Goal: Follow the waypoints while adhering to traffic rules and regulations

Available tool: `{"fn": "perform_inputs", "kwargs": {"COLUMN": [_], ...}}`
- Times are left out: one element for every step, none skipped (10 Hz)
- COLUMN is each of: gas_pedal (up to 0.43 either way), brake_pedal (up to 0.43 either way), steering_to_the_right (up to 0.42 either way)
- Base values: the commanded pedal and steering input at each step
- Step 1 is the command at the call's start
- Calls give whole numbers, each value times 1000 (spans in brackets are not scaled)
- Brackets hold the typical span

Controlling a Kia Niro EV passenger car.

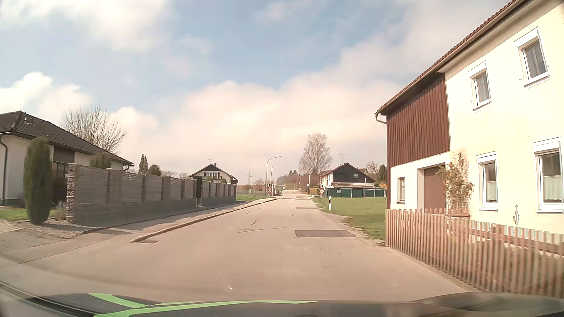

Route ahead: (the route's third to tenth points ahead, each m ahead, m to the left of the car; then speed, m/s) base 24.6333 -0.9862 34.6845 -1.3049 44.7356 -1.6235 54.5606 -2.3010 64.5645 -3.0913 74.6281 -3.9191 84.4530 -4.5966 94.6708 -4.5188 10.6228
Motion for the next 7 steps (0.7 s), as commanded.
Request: {"fn": "perform_inputs", "kwargs": {"gas_pedal": [189,189,189,189,189,189,189], "brake_pedal": [0,0,0,0,0,0,0], "steering_to_the_right": [9,10,12,14,15,15,15]}}
